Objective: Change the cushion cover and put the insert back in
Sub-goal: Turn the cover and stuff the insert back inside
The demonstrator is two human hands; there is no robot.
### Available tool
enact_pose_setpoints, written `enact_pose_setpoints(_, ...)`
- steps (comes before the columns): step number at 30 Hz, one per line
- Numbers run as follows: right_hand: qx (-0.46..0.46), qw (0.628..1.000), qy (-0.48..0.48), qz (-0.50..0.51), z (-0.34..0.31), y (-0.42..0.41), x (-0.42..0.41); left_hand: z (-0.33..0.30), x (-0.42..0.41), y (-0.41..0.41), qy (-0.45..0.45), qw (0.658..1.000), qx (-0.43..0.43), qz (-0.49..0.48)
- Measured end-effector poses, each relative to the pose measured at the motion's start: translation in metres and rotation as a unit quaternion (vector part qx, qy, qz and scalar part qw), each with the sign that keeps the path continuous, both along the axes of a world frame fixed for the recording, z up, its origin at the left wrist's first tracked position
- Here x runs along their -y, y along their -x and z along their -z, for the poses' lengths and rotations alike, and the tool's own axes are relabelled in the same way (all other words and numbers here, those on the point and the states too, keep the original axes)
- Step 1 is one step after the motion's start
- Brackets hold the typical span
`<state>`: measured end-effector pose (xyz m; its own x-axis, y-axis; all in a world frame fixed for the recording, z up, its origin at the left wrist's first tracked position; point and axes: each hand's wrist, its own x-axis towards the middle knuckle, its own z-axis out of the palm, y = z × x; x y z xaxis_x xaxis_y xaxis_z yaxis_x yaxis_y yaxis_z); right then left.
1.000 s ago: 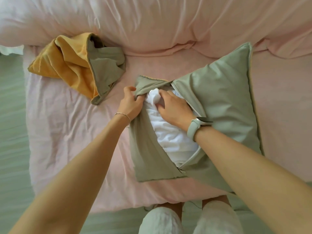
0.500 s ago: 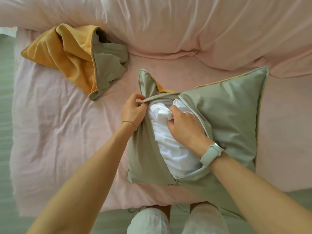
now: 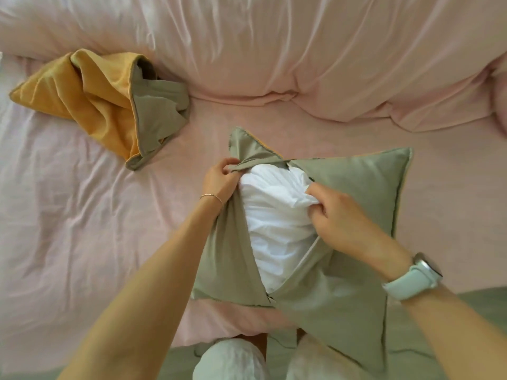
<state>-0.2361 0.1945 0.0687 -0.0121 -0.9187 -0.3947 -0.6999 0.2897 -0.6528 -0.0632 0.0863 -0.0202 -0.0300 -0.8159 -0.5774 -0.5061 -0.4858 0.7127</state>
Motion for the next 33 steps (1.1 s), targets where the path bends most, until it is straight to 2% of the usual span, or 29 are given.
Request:
enact_pose_setpoints(3,-0.065,0.987,-0.091,-0.115,0.003,0.014,0.0,-0.005,-0.014,0.014,0.048,0.996,0.012,0.074)
enact_pose_setpoints(4,-0.07,0.985,-0.102,-0.118,0.003,0.016,0.001,-0.007,-0.016,0.015,0.056,0.995,0.011,0.08)
enact_pose_setpoints(5,-0.064,0.991,-0.073,-0.094,0.002,0.015,0.003,-0.009,-0.018,0.016,0.059,0.995,0.011,0.082)
enact_pose_setpoints(6,-0.063,0.997,0.001,-0.042,-0.001,0.013,0.007,-0.009,-0.018,0.015,0.056,0.995,0.009,0.084)
enact_pose_setpoints(8,-0.105,0.977,0.177,0.059,-0.008,0.013,0.021,-0.012,-0.021,0.014,0.048,0.995,-0.008,0.087)
enact_pose_setpoints(10,-0.085,0.957,0.269,0.072,-0.012,0.013,0.033,-0.016,-0.024,0.014,0.046,0.995,-0.017,0.088)
enact_pose_setpoints(12,-0.046,0.965,0.259,0.017,-0.011,0.005,0.033,-0.02,-0.026,0.014,0.027,0.997,-0.026,0.07)
enact_pose_setpoints(14,-0.079,0.971,0.224,-0.039,-0.002,-0.001,0.021,-0.026,-0.026,0.015,-0.007,0.998,-0.047,0.038)
enact_pose_setpoints(17,-0.123,0.983,0.084,-0.107,0.02,0.005,0.005,-0.034,-0.025,0.014,-0.082,0.993,-0.082,0.011)
enact_pose_setpoints(20,-0.074,0.995,0.036,-0.062,0.03,0.012,0.011,-0.036,-0.029,0.018,-0.127,0.983,-0.133,0.03)
enact_pose_setpoints(22,-0.04,0.999,0.012,-0.023,0.028,0.015,0.024,-0.037,-0.033,0.021,-0.125,0.978,-0.161,0.051)
enact_pose_setpoints(24,-0.048,0.999,-0.013,-0.021,0.028,0.015,0.03,-0.036,-0.036,0.02,-0.118,0.975,-0.177,0.07)
enact_pose_setpoints(26,-0.085,0.995,0.013,-0.041,0.032,0.008,0.026,-0.035,-0.039,0.017,-0.111,0.975,-0.178,0.077)
enact_pose_setpoints(28,-0.109,0.988,0.101,-0.047,0.041,-0.004,0.007,-0.031,-0.042,0.013,-0.096,0.98,-0.165,0.059)
enact_pose_setpoints(30,-0.066,0.99,0.124,-0.011,0.04,-0.014,-0.013,-0.027,-0.046,0.011,-0.082,0.986,-0.147,0.016)
enact_pose_setpoints(33,0.051,0.995,0.061,0.058,0.029,-0.013,-0.026,-0.02,-0.045,0.011,-0.07,0.988,-0.132,-0.031)
